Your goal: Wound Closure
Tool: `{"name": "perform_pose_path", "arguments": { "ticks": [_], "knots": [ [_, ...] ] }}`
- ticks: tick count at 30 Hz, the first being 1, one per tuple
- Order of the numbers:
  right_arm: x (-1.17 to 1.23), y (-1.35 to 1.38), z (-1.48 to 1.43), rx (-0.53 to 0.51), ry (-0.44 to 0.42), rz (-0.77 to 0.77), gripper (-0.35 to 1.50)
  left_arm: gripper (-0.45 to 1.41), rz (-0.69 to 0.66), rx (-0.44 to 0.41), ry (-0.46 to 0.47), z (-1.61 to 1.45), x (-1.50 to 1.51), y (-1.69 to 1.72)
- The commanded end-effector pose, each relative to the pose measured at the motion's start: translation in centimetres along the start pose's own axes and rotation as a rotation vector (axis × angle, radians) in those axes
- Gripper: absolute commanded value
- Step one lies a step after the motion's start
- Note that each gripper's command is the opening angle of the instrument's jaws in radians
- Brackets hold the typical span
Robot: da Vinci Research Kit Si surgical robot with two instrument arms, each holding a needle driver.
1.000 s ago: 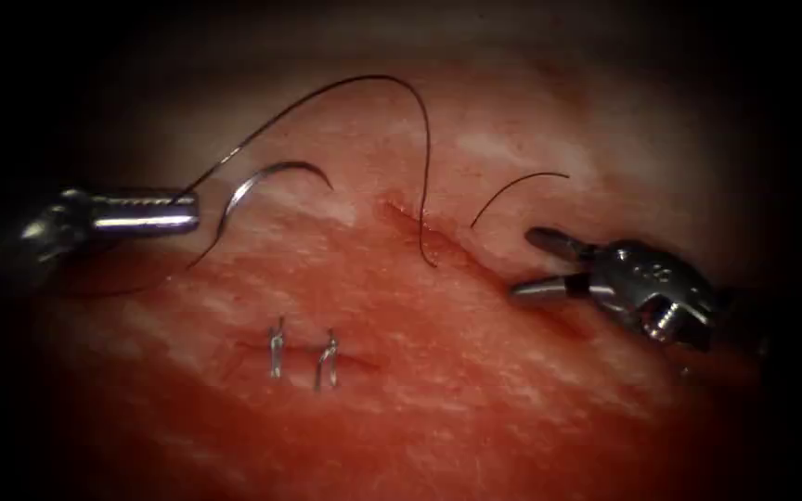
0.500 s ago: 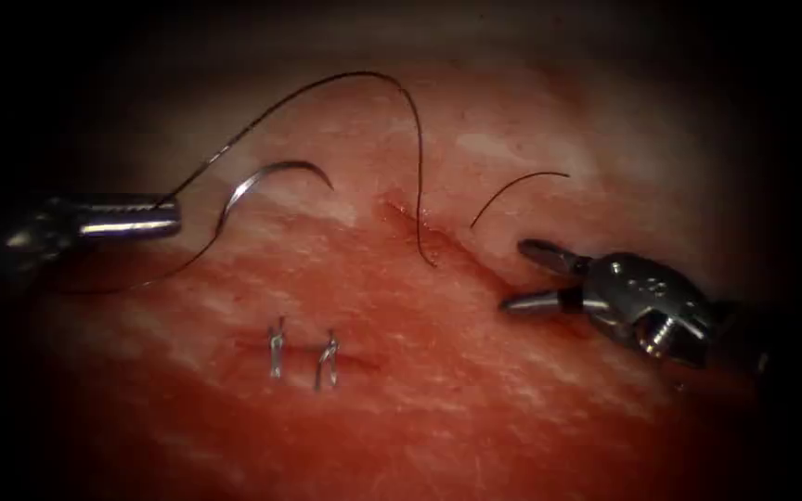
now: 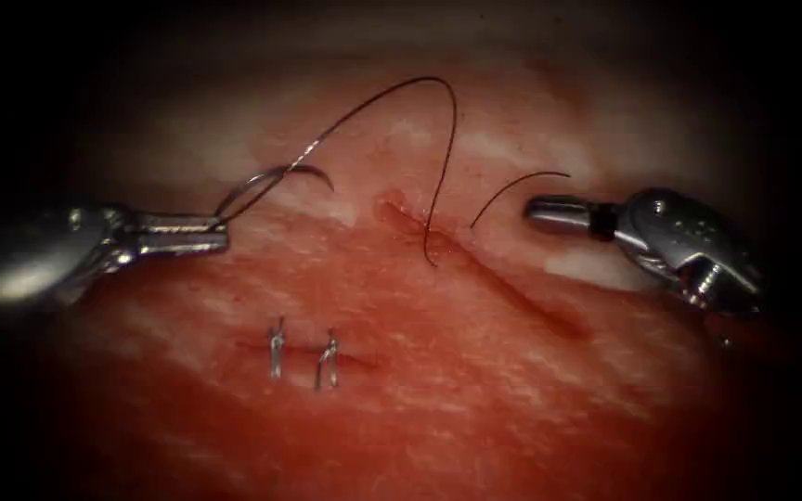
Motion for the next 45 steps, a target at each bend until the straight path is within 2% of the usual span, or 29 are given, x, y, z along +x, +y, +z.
{"name": "perform_pose_path", "arguments": {
  "ticks": [1, 3, 4, 10, 15, 23, 29, 36, 39, 42, 45],
  "knots": [
    [-0.02, 0.18, 0.33, 0.000, 0.011, -0.024, -0.35, -0.45, 0.015, -0.007, -0.013, 0.10, -0.08, -0.01],
    [-0.05, 0.30, 0.60, 0.029, 0.034, -0.027, -0.35, -0.45, 0.029, -0.005, -0.016, 0.15, -0.12, -0.05],
    [-0.05, 0.30, 0.60, 0.029, 0.034, -0.027, -0.35, -0.45, 0.029, -0.005, -0.016, 0.15, -0.12, -0.05],
    [-0.15, 0.43, 1.11, 0.078, 0.081, -0.047, -0.35, -0.45, 0.052, 0.005, -0.017, 0.29, -0.28, -0.22],
    [-0.22, 0.38, 1.30, 0.099, 0.090, -0.064, -0.35, -0.45, 0.055, 0.007, -0.020, 0.34, -0.36, -0.32],
    [-0.14, 0.20, 1.28, 0.125, 0.101, -0.060, -0.35, -0.45, 0.062, 0.051, -0.044, 0.43, -0.48, -0.49],
    [-0.08, 0.04, 1.22, 0.148, 0.111, -0.070, -0.35, -0.45, 0.066, 0.107, -0.070, 0.60, -0.63, -0.74],
    [-0.15, -0.03, 1.17, 0.161, 0.119, -0.078, -0.35, -0.45, 0.085, 0.195, -0.111, 1.05, -0.98, -1.00],
    [-0.16, -0.04, 1.10, 0.168, 0.123, -0.079, -0.15, -0.45, 0.099, 0.212, -0.123, 1.15, -1.12, -1.17],
    [-0.16, -0.08, 1.07, 0.172, 0.124, -0.080, -0.35, -0.45, 0.097, 0.226, -0.134, 1.25, -1.19, -1.23],
    [-0.15, -0.15, 1.08, 0.175, 0.126, -0.080, -0.35, -0.45, 0.102, 0.240, -0.149, 1.41, -1.24, -1.21]
  ]
}}
